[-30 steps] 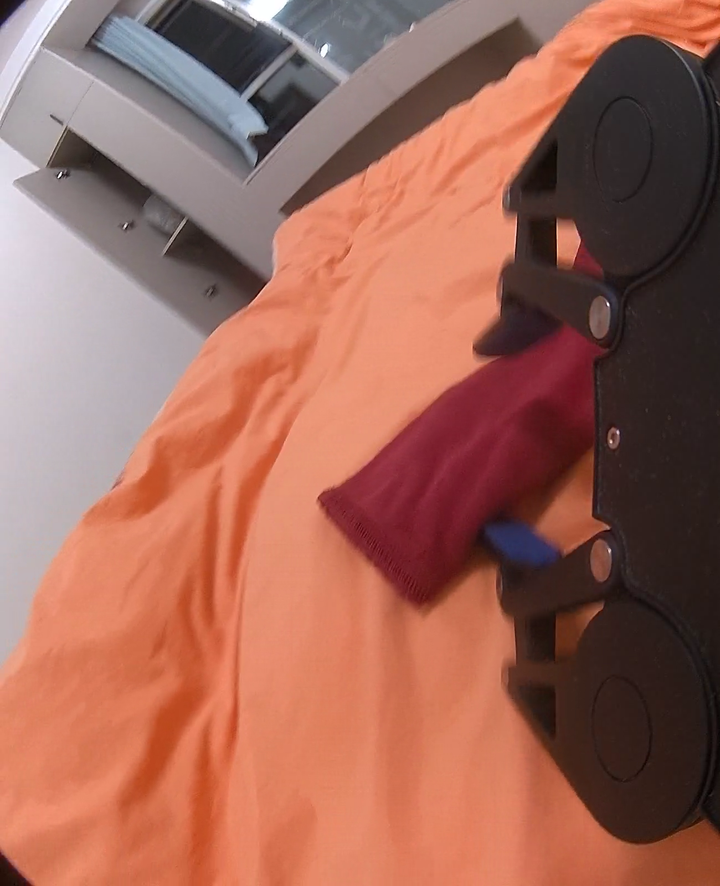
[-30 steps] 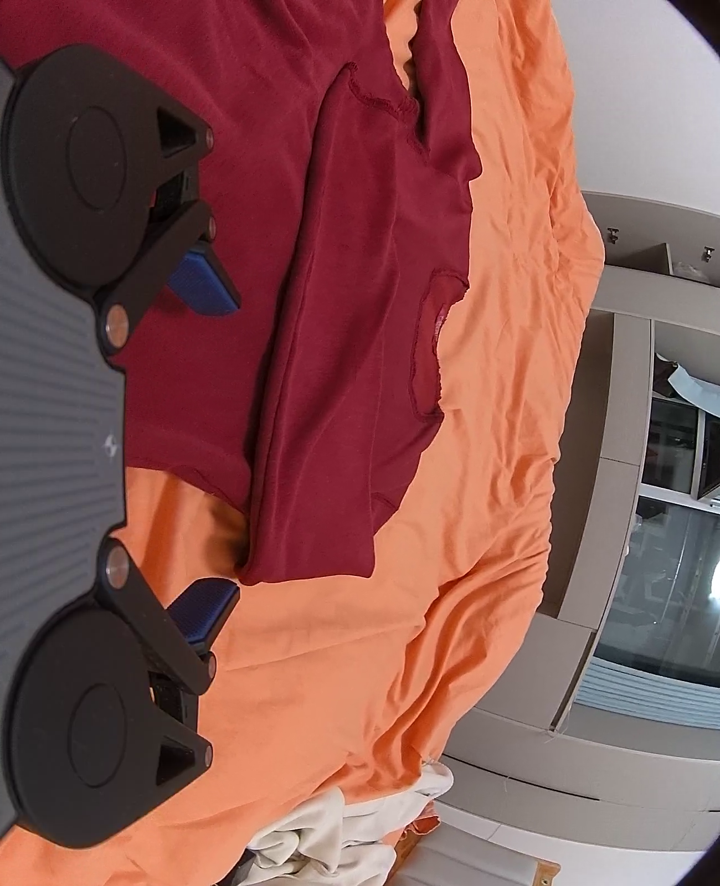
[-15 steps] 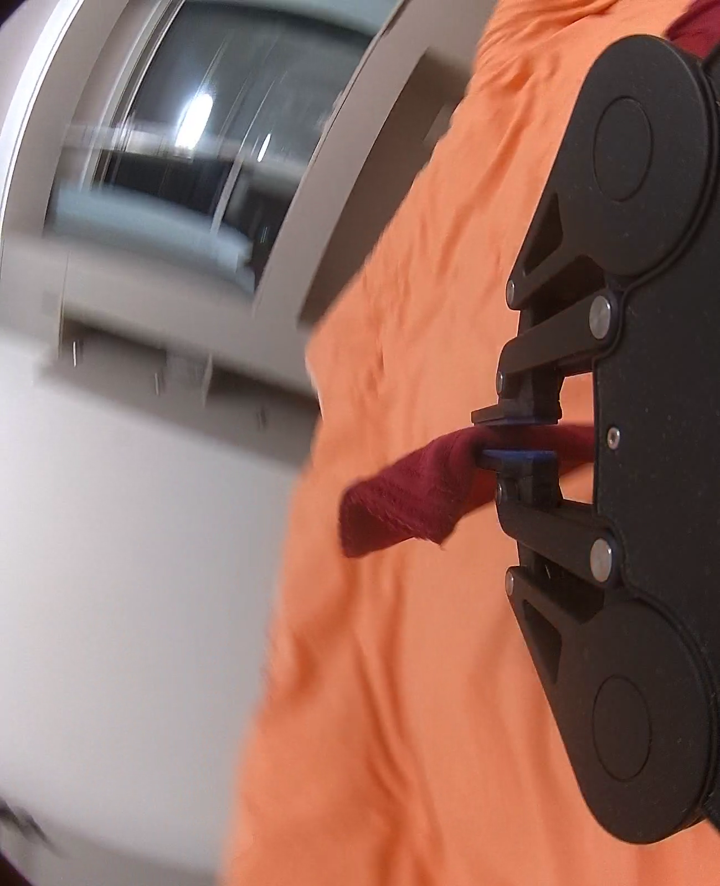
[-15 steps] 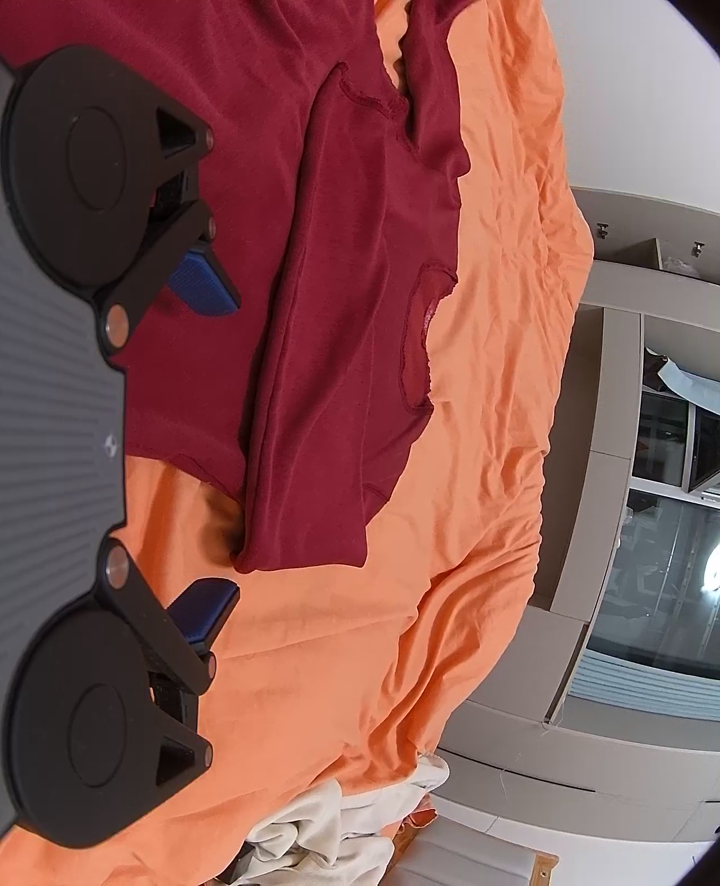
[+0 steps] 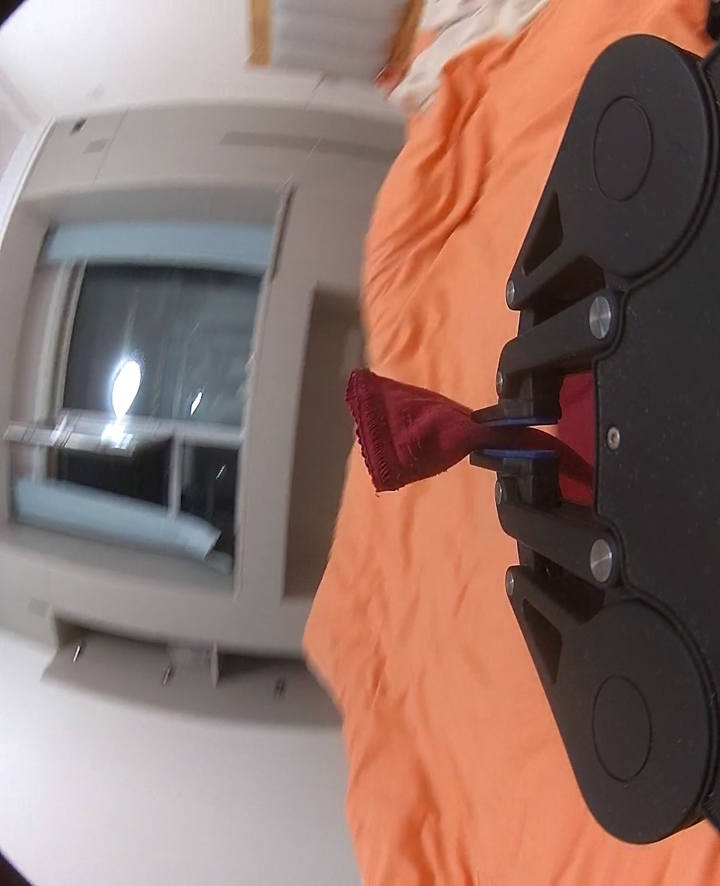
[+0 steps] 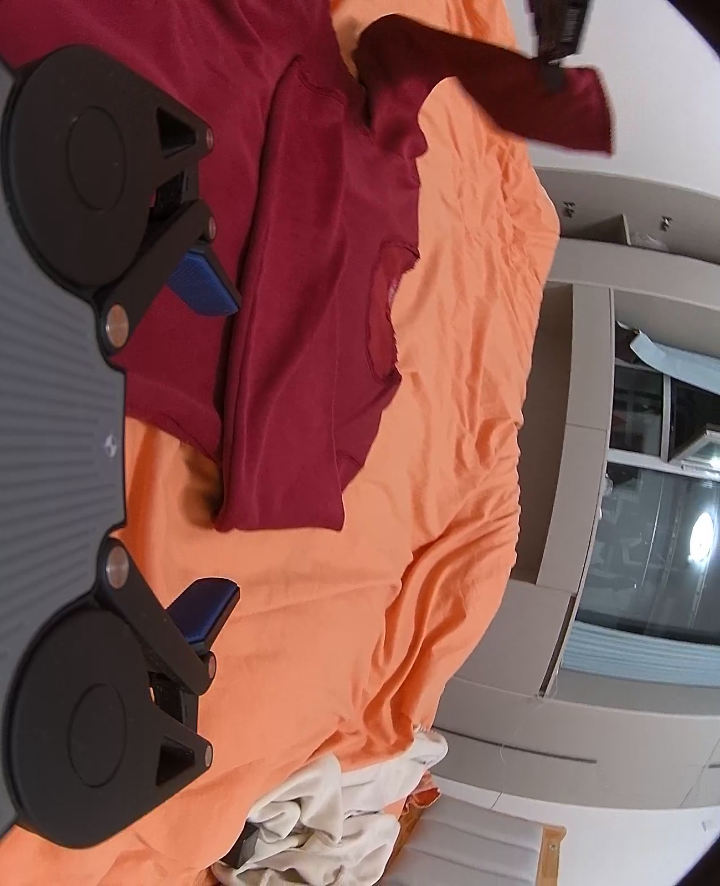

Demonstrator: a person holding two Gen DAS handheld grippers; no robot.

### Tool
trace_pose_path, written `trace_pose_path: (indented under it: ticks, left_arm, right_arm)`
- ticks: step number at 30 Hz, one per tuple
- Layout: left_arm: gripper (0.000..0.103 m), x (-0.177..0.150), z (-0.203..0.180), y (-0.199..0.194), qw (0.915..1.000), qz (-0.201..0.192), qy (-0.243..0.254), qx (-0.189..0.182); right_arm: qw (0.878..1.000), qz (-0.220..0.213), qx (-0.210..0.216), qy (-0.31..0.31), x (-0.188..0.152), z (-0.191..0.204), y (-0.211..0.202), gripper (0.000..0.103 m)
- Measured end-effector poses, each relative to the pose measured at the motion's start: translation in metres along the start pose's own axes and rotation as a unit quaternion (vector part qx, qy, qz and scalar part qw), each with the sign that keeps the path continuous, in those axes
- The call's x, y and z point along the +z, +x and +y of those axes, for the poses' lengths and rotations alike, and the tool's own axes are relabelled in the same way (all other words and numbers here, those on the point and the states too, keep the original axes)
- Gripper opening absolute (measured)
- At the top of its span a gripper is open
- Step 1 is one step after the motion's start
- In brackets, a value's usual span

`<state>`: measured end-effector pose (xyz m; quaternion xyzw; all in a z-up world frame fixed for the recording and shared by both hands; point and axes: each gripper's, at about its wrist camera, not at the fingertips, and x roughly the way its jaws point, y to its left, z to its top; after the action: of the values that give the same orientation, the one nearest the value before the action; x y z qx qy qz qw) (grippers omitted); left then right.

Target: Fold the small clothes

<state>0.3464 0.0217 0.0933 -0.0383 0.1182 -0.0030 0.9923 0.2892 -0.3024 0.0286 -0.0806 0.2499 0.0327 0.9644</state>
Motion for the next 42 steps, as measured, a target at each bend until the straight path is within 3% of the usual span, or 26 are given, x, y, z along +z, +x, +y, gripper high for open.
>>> trace_pose_path:
  ticks: [3, 8, 12, 18, 24, 27, 32, 36, 38, 42]
  left_arm:
    - [0.008, -0.027, -0.037, 0.005, 0.9979, 0.037, 0.033, -0.042]
    - [0.008, -0.077, -0.073, 0.014, 0.9853, 0.113, 0.086, -0.095]
    - [0.008, -0.100, -0.076, 0.011, 0.9759, 0.143, 0.117, -0.117]
    - [0.015, -0.101, -0.070, 0.015, 0.9630, 0.193, 0.113, -0.150]
    - [0.031, -0.107, -0.067, 0.014, 0.9489, 0.232, 0.101, -0.189]
    - [0.048, -0.107, -0.069, 0.013, 0.9429, 0.239, 0.106, -0.206]
    - [0.085, -0.103, -0.065, 0.010, 0.9419, 0.240, 0.099, -0.213]
    - [0.094, -0.093, -0.047, 0.010, 0.9473, 0.241, 0.067, -0.201]
    - [0.100, -0.088, -0.032, 0.011, 0.9539, 0.238, 0.045, -0.177]
    - [0.101, -0.079, 0.004, 0.015, 0.9631, 0.241, 0.002, -0.120]
  right_arm:
    - [1.000, 0.001, -0.005, 0.014, 0.000, -0.007, 0.000, 0.103]
    - [0.999, 0.002, -0.009, 0.031, 0.000, -0.016, 0.000, 0.103]
    - [0.999, 0.000, -0.010, 0.033, 0.001, -0.016, -0.001, 0.103]
    - [1.000, 0.004, -0.007, 0.028, 0.000, -0.013, 0.000, 0.103]
    - [1.000, 0.009, -0.002, 0.021, 0.000, -0.009, 0.003, 0.103]
    - [1.000, 0.010, -0.001, 0.016, 0.000, -0.007, 0.004, 0.103]
    - [1.000, 0.016, 0.004, 0.011, -0.002, -0.004, 0.007, 0.103]
    - [1.000, 0.020, 0.008, 0.001, -0.003, 0.003, 0.009, 0.103]
    - [1.000, 0.022, 0.011, -0.006, -0.004, 0.006, 0.010, 0.103]
    - [0.999, 0.026, 0.014, -0.024, -0.007, 0.013, 0.012, 0.103]
